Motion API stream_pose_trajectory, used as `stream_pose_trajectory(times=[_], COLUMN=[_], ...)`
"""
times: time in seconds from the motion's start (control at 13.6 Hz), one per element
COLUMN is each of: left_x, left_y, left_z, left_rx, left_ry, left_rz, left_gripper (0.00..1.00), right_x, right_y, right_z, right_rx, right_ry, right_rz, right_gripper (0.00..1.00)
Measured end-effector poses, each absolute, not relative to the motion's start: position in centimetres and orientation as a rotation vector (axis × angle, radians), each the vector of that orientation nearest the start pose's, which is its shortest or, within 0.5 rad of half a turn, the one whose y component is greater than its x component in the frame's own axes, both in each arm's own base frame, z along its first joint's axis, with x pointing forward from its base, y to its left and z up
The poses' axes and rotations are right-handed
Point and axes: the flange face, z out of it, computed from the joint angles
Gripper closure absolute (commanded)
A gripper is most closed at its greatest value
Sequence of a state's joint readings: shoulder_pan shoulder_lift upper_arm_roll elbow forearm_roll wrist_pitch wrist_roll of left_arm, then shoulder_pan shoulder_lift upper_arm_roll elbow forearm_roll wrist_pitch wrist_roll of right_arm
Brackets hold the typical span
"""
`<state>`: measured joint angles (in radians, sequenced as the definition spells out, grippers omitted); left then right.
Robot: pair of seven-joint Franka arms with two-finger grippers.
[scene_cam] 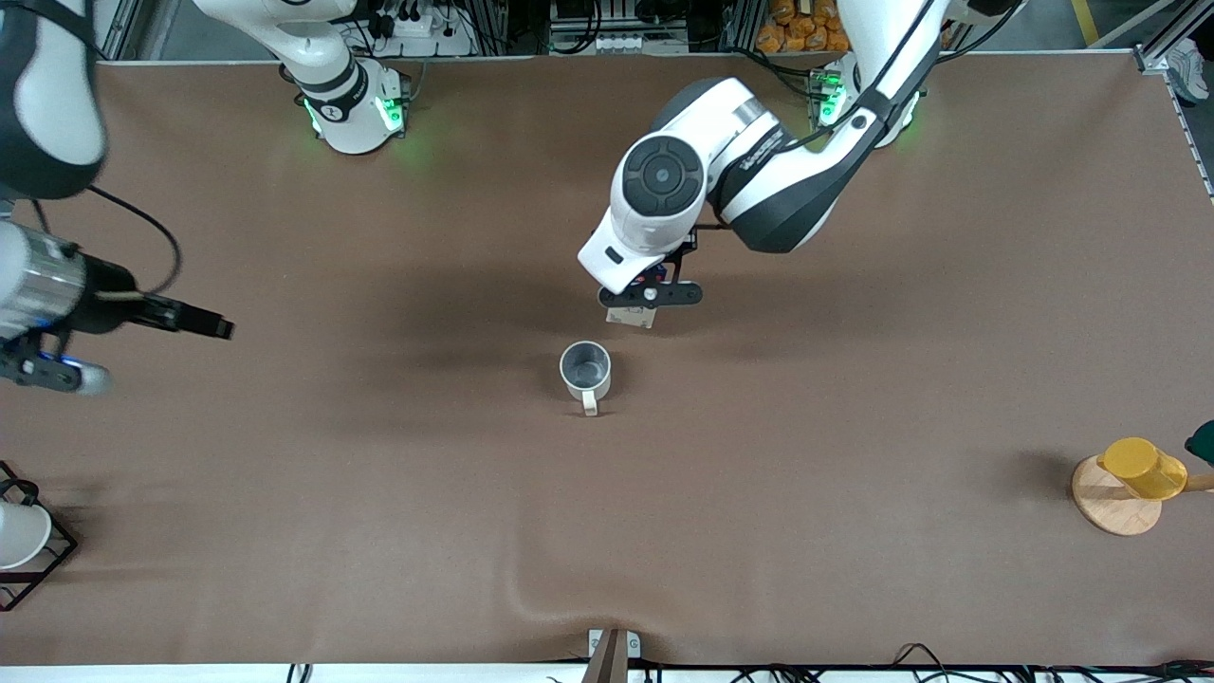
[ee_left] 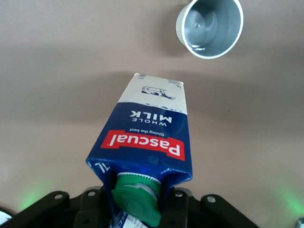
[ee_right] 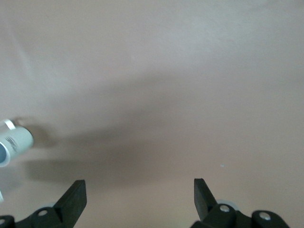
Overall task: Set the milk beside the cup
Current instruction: 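Carry the milk carton with the left gripper beside the mug while the right gripper withdraws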
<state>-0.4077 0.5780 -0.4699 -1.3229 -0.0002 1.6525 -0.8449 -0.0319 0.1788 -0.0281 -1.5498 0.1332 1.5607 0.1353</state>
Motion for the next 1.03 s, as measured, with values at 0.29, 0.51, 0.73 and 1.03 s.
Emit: stream_pose_trajectory(times=[0.29, 0.51, 0.73, 1.03], left_x=[48.6, 49.4, 49.8, 49.9], left_y=[-50.9, -51.7, -52.3, -53.2], left_z=[38.9, 36.3, 33.6, 33.6], left_rx=[-3.164, -3.181, -3.160, -3.191], left_ry=[0.015, -0.007, -0.048, -0.124], left_rz=[0.490, 0.472, 0.397, 0.362], left_gripper=[0.76, 0.76, 0.76, 0.75], right_x=[56.7, 56.1, 56.1, 55.3], right_y=[-4.7, -5.0, -6.3, -8.0], right_z=[55.1, 58.6, 61.5, 62.1], right_rx=[-3.099, -3.129, -3.140, -3.132], right_ry=[0.175, 0.095, -0.073, -0.094], right_rz=[0.219, 0.101, 0.008, 0.062], right_gripper=[0.00, 0.00, 0.00, 0.00])
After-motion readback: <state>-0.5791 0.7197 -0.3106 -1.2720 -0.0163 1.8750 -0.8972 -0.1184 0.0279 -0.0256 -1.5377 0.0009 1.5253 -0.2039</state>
